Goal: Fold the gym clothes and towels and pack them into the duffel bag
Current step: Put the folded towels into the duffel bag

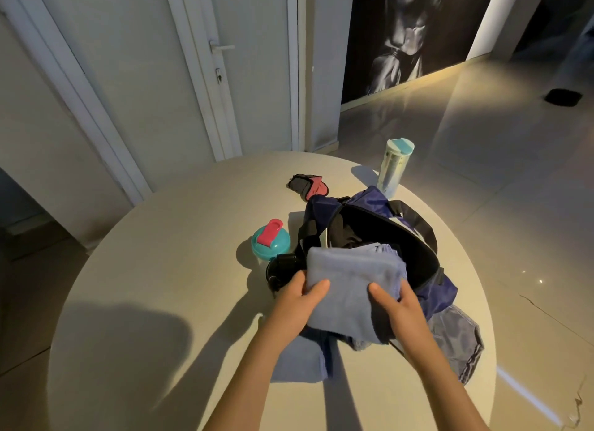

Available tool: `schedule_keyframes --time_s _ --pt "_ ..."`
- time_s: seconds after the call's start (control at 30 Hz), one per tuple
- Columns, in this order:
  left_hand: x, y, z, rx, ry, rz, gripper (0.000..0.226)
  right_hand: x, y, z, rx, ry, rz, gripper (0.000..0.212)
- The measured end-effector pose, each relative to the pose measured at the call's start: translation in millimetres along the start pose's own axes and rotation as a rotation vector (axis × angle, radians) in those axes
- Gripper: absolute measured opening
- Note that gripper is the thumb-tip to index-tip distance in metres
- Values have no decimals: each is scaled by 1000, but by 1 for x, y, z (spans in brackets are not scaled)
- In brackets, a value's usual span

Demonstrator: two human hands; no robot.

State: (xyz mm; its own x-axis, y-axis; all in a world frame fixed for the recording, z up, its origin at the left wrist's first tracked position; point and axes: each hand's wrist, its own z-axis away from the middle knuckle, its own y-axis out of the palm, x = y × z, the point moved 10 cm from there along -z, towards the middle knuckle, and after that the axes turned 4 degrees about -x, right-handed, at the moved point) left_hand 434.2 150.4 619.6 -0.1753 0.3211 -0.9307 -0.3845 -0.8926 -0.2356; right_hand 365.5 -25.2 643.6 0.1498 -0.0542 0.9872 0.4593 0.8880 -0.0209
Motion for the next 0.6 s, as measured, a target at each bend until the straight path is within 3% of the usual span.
schedule_keyframes --time_s 0.1,0.23,0.37,0.47,0.6 --pt "-29 3 -30 -150 118 -173 27 27 -32 -28 -89 -67 55 34" --pt "-63 13 -80 -284 303 -606 28 43 -53 -73 -152 -126 330 24" --pt "-72 16 -131 -395 263 -898 37 51 -45 -109 -138 -178 505 35" --pt "-69 18 -158 -394 209 -1055 32 52 -32 -131 -122 -201 547 34" --pt "-84 6 -167 -486 219 -1001 26 51 -10 -154 -74 -223 606 33"
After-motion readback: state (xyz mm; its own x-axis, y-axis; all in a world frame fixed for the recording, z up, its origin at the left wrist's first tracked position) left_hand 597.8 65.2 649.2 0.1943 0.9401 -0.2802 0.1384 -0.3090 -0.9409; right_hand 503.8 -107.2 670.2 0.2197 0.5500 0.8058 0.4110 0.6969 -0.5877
